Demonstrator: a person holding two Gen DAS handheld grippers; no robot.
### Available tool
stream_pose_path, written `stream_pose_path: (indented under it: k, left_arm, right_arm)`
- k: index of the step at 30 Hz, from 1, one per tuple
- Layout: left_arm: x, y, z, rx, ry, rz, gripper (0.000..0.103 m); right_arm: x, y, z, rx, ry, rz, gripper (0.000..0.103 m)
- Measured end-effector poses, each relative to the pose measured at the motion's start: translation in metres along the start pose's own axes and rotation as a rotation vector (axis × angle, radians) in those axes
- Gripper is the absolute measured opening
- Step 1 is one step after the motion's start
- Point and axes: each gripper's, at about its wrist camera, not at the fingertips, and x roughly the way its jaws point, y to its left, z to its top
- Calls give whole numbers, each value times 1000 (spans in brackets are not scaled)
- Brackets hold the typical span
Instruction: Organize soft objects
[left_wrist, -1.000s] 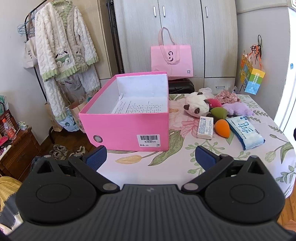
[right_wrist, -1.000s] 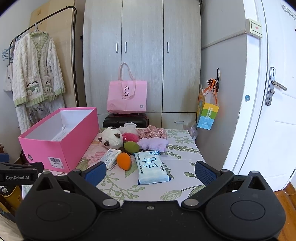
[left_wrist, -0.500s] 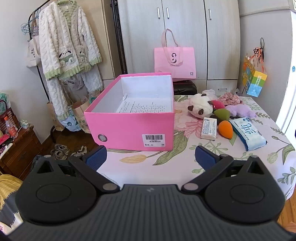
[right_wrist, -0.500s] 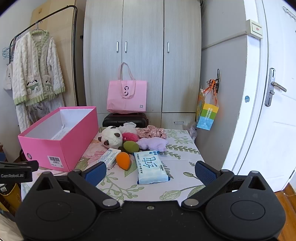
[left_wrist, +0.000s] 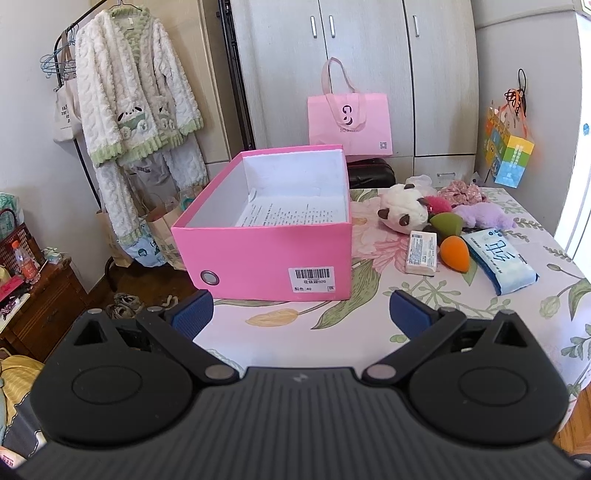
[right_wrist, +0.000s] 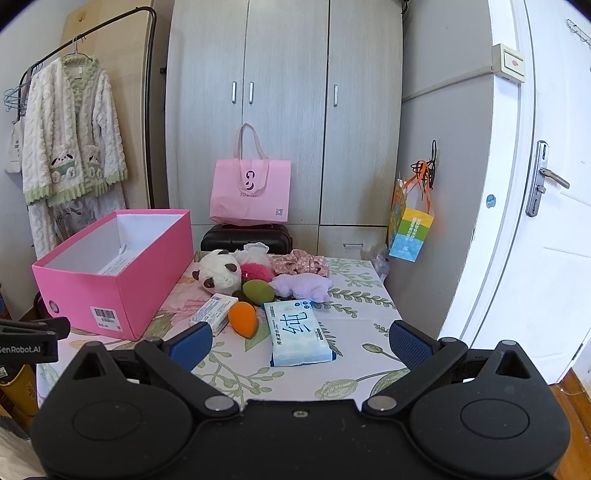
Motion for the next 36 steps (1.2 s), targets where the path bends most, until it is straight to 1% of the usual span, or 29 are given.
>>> stream_pose_path:
  k: [7, 10, 12, 17, 20, 22, 24, 26, 29, 33, 36]
  left_arm:
    - [-3, -3, 0, 9, -5, 1, 103]
    - [-6, -5, 2, 15, -16, 1, 103]
    - [-9, -5, 5, 15, -32, -13, 103]
    - [-13, -12, 13, 11, -77, -73, 103]
    - [-12, -19, 18, 13, -80, -123, 102]
    - [-9, -28, 23, 44, -83, -148, 102]
    - [-4, -37, 27, 51, -85, -172, 102]
    - [4, -46, 31, 60, -74, -190, 102]
    - [18, -61, 35, 73, -70, -215, 102]
    - [45, -80, 40, 72, -45, -310, 101]
    - [66, -101, 41, 96, -12, -371, 100]
  right_arm:
    - [-2, -1, -2, -20, -7, -3, 103]
    - [-3, 0, -2, -31, -14, 0, 103]
    - [-3, 0, -1, -41, -18, -1, 103]
    - [-2, 0, 2, -69, -24, 20, 103]
    - [0, -2, 4, -84, -30, 39, 103]
    - [1, -4, 3, -102, -40, 68, 103]
    - [5, -9, 2, -130, -50, 108, 103]
    - [12, -17, 1, -134, -64, 160, 103]
    - [27, -30, -4, -131, -90, 210, 103]
    - [55, -44, -8, -137, -64, 254, 103]
    - [77, -47, -11, -164, -38, 284, 103]
